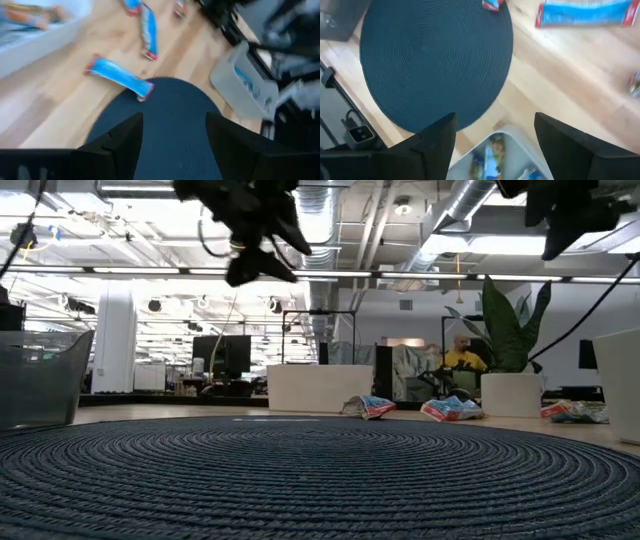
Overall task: Pick and place Granola Bars by type
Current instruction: Put the red granola bar into the black bin
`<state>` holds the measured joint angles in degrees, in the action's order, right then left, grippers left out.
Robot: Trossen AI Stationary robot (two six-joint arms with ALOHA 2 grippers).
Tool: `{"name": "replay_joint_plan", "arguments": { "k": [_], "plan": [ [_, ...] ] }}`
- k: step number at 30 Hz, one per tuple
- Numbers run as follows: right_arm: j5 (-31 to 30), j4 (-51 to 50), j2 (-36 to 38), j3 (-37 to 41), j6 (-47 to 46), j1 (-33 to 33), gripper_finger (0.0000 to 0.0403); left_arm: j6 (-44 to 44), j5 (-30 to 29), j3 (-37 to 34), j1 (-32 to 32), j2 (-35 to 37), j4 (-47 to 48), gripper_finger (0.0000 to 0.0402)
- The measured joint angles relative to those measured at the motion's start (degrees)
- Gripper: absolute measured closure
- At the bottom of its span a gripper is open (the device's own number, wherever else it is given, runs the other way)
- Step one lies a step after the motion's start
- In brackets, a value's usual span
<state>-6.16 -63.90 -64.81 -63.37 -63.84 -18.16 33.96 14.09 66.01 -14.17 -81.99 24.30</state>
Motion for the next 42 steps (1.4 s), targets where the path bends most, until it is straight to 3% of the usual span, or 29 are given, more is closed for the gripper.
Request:
{"name": "replay_joint_plan", "arguments": {
  "k": [3, 6, 10, 16, 21, 24, 30, 42],
  "plan": [
    [-0.2, -0.6, 1.3, 0.0, 5.0, 0.9, 0.0143, -7.0, 0.5, 3.2, 1.7, -5.2, -0.7, 0.0199],
    [-0.2, -1.4, 2.6, 0.0, 8.4, 1.7, 0.0143, -12.4, -4.8, 9.1, 2.9, -10.5, 4.7, 0.0203],
    [0.0, -2.7, 4.2, 0.0, 8.9, 2.8, 0.0143, -2.4, -6.6, 17.3, 1.8, -18.4, 11.7, 0.0203],
    [0.0, -3.7, 5.4, -0.1, 10.1, 4.3, 0.0143, 7.4, -0.6, 25.1, -0.5, -28.5, 12.5, 0.0204],
    [0.0, -3.7, 5.4, -0.1, 13.7, 5.5, 0.0143, 11.7, 4.9, 27.0, -1.1, -34.8, 12.9, 0.0202],
    [0.0, -3.5, 5.4, -0.1, 15.9, 5.9, 0.0142, 12.6, 6.3, 27.0, -0.9, -36.8, 13.6, 0.0196],
    [-0.5, -3.3, 5.4, -0.1, 18.8, 6.7, 0.0142, 19.0, -5.0, 27.0, -0.2, -37.2, 13.9, 0.0191],
    [-1.6, -2.9, 5.3, -0.1, 19.4, 7.1, 0.0142, 26.7, -10.3, 26.8, 0.0, -37.2, 12.2, 0.0191]
  ]
}}
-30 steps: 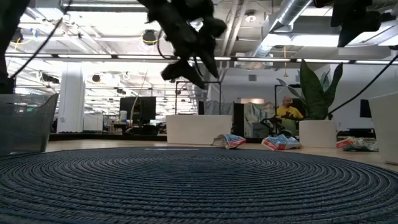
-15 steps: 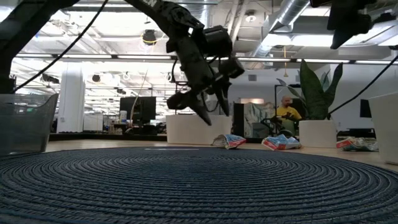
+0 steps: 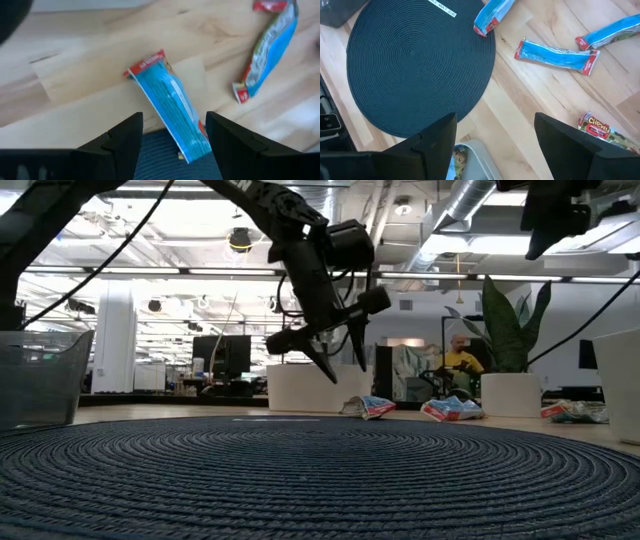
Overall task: Pick and place Granola Bars by type
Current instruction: Put the red granola bar into the black bin
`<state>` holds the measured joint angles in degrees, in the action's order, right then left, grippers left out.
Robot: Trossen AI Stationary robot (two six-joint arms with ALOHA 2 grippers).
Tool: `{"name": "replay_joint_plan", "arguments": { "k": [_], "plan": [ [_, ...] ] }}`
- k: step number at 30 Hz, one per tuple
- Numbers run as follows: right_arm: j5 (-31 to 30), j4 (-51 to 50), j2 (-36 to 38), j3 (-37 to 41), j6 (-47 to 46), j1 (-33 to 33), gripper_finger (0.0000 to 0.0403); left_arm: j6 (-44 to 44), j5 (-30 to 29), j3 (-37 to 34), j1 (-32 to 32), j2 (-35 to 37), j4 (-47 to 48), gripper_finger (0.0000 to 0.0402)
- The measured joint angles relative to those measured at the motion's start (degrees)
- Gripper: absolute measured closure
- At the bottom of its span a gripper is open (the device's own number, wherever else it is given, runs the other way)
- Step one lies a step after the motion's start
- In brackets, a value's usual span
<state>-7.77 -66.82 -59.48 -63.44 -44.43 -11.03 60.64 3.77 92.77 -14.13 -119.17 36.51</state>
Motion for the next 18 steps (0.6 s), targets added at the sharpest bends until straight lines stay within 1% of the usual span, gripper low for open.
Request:
{"name": "replay_joint_plan", "arguments": {
  "k": [10, 13, 16, 18],
  "plan": [
    [-1.3, 0.1, 0.0, 0.0, 0.9, 0.0, 0.0142, 5.4, 0.4, -3.4, 0.8, 0.0, -1.0, 0.0191],
    [-1.7, 1.0, 0.0, 0.0, 1.1, 0.0, 0.0142, 6.0, -1.2, -3.4, 1.0, 0.0, -3.9, 0.0191],
    [-1.6, 2.7, 0.0, 0.0, 1.5, 0.0, 0.0143, 6.2, 0.7, -3.4, 1.1, 0.0, -7.6, 0.0191],
    [-1.7, 3.6, 0.0, 0.0, 1.6, 0.0, 0.0143, 6.2, 0.8, -3.4, 1.4, -0.7, -7.6, 0.0191]
  ]
}}
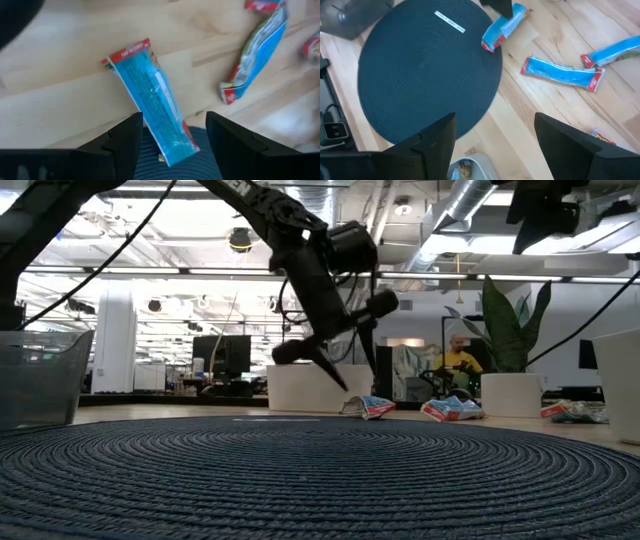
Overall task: Pick and place Granola Bars by type
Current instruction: Put the red granola bar into the black bin
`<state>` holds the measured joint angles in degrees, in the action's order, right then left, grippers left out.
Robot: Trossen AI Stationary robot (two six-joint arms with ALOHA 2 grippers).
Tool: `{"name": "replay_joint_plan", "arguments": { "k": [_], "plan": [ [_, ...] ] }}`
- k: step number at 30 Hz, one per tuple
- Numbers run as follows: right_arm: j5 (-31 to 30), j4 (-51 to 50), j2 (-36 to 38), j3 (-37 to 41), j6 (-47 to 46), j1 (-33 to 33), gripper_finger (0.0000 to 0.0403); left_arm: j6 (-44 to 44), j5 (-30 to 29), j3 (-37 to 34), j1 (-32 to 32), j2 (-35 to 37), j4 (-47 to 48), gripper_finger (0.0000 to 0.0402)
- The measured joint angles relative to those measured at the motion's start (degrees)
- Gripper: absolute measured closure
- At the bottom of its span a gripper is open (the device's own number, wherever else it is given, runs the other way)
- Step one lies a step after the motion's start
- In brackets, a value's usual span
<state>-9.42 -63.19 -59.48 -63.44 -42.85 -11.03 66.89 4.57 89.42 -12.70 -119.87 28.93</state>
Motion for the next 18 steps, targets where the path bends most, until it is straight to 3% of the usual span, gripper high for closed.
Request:
{"name": "replay_joint_plan", "arguments": {
  "k": [7, 18],
  "plan": [
    [0.2, 0.7, 0.0, 0.0, 0.0, 0.0, 0.0143, 1.4, 5.2, 0.1, 0.6, -3.9, -0.7, 0.0191],
    [0.3, 0.9, 0.0, 0.0, 0.0, 0.0, 0.0143, 1.7, 3.3, -0.1, 0.5, -4.1, 0.1, 0.0191]
  ]
}}
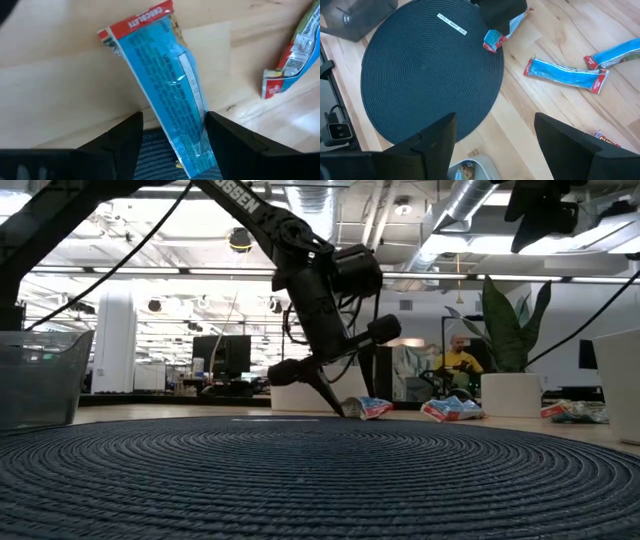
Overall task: Pick and place Granola Bars by type
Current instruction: Put the red granola bar into the black bin
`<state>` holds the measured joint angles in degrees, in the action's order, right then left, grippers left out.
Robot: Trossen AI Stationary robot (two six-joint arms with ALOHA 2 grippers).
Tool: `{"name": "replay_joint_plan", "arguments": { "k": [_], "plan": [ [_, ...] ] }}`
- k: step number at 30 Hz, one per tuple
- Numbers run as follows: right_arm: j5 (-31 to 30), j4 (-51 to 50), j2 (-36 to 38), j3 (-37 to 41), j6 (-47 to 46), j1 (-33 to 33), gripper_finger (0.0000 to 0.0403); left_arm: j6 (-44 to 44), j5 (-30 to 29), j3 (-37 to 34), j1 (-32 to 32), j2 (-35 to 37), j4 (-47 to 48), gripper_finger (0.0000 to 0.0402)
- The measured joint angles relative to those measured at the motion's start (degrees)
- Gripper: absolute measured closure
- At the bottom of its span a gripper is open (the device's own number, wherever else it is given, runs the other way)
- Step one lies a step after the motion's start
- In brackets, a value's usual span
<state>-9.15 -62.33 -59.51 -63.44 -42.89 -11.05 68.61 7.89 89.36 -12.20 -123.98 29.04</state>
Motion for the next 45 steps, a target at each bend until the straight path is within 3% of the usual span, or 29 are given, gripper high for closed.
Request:
{"name": "replay_joint_plan", "arguments": {
  "k": [6, 17, 21, 25, 29, 34, 45],
  "plan": [
    [0.0, 0.0, 0.0, 0.0, 0.0, 0.0, 0.0143, -0.7, -0.7, 0.0, 0.3, 0.0, 0.3, 0.0210],
    [-0.1, 0.1, 0.0, 0.0, 0.0, 0.0, 0.0143, -2.0, -0.5, 0.0, 0.3, 0.1, 0.3, 0.0355],
    [-0.1, 0.1, 0.0, 0.0, 0.0, 0.0, 0.0143, -3.3, 2.4, 0.0, -0.1, 0.1, -1.5, 0.0387],
    [-0.1, 0.1, 0.0, 0.0, 0.0, 0.0, 0.0143, -6.5, 6.4, 0.2, -1.2, 1.5, -1.8, 0.0385],
    [-0.2, 0.0, 0.0, 0.0, 0.0, 0.0, 0.0143, -10.8, 4.7, 2.4, -2.3, 5.2, 2.1, 0.0373],
    [-0.2, 0.0, 0.0, 0.0, 0.0, 0.0, 0.0143, -17.0, 3.9, 3.8, -2.5, 12.9, 6.7, 0.0387],
    [0.0, 0.3, 0.0, 0.0, 2.6, 0.0, 0.0143, -22.0, 0.2, 3.9, 6.6, 33.0, 27.0, 0.0381]
  ]
}}
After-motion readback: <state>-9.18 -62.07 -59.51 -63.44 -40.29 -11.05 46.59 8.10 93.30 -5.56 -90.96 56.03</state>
